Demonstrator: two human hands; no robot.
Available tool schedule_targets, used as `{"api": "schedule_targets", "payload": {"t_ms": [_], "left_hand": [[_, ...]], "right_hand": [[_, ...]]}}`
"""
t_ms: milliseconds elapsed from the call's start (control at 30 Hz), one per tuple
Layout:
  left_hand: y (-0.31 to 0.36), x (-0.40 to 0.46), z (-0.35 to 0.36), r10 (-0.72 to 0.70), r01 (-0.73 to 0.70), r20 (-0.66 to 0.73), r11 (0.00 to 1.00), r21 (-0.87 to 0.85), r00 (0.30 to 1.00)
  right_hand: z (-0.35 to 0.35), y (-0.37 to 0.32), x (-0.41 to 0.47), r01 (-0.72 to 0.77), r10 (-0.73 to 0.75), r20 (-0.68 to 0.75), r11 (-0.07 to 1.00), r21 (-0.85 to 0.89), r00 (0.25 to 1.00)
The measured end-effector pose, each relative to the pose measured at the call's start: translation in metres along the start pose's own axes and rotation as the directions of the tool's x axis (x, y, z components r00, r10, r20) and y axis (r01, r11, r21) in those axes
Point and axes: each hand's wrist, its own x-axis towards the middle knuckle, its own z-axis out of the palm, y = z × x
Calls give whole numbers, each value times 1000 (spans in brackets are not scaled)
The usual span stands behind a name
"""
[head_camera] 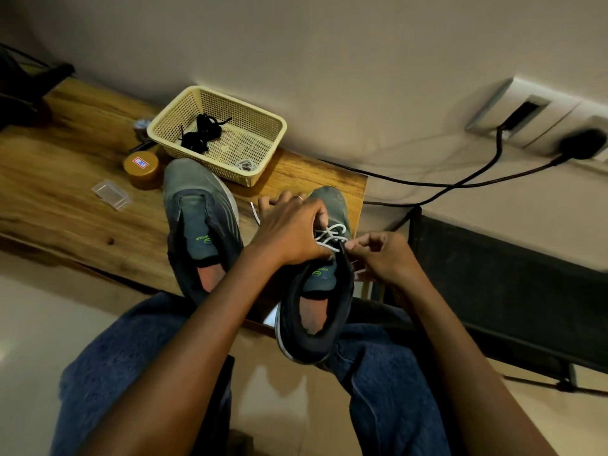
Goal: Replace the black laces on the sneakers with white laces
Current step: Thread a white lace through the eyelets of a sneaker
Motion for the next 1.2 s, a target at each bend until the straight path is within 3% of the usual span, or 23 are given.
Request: {"api": "schedule_targets", "payload": {"t_ms": [167,333,500,667,833,967,1100,1200], "left_hand": [[-13,-2,-8,-163,160,99,987,34,982],[-20,-3,-7,-284,284,222,958,33,933],[-26,-2,-5,-365,364,243,930,53,898],[-27,-2,-2,-373,368,254,927,68,893],[-27,-2,-2,-372,361,278,928,90,886],[-28,-2,-2,-369,358,273,929,93,888],[-29,-5,-5,-359,351,274,933,79,892],[-28,-6,-5,-362,362,285,931,55,888]], "right_hand": [[-8,1,3,71,-26,-239,980,183,971],[2,-4,-8,17,-16,-28,1000,22,999],[-3,-5,-2,114,-66,-276,980,162,959],[5,-1,0,95,-99,-110,995,-43,989],[-1,-10,0,245,-126,-432,942,231,893],[-1,-13,-3,307,-180,-404,911,277,897],[-7,-19,-4,543,-250,-672,796,268,697],[-10,-23,-4,644,-257,-751,713,277,608]]}}
